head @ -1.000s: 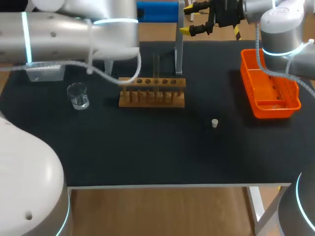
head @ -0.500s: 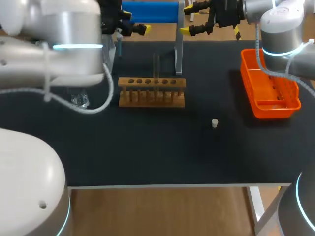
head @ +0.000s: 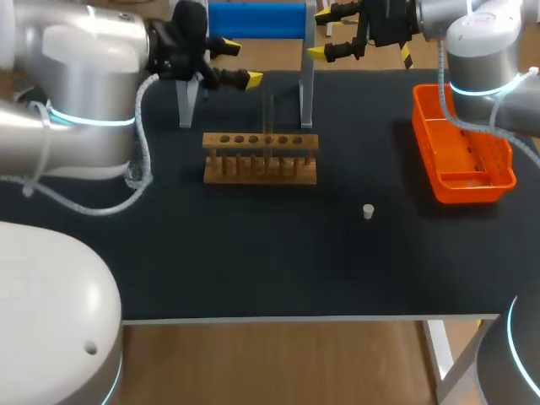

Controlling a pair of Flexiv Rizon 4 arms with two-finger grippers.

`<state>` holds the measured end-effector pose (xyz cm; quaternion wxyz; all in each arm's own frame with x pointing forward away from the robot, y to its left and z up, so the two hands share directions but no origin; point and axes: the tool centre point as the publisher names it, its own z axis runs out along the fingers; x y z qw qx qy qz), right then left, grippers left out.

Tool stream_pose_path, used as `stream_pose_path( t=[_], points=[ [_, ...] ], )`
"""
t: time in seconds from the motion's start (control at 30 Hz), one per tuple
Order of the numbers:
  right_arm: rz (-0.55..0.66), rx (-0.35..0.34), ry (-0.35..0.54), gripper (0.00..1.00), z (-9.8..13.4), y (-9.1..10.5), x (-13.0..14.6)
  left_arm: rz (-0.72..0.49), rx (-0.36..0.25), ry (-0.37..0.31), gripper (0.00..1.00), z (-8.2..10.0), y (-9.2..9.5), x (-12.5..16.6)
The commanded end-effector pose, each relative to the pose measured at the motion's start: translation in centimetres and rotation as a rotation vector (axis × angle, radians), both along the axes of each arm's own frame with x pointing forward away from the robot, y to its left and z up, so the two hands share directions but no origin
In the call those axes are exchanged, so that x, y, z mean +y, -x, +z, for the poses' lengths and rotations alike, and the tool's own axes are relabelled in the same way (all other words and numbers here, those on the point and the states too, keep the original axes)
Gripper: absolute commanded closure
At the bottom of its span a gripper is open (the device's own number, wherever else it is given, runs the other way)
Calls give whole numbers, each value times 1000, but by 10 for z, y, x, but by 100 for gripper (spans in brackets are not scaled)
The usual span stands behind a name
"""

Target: Invert the test tube, pick up the pipette, mount the tip to pipette, aspirate from beaker and dispense into the tube, eject the tip, return the pipette, and cap with the stopper.

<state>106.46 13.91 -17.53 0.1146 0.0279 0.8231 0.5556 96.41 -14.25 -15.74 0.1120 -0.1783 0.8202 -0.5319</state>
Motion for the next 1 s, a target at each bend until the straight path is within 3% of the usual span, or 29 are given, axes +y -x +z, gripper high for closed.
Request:
stream_pose_path(
  t=[0.03,0.3,0.63,1.0],
  points=[
    [2,2,3,0,1,0,-1,-91,53,-16,0,3,-3,2],
    [2,2,3,0,1,0,-1,-91,53,-16,0,3,-3,2],
    [2,2,3,0,1,0,-1,-114,-61,-33,0,-27,-4,1],
    [2,2,3,0,1,0,-1,-181,-76,-25,0,-61,-22,-14]
  ],
)
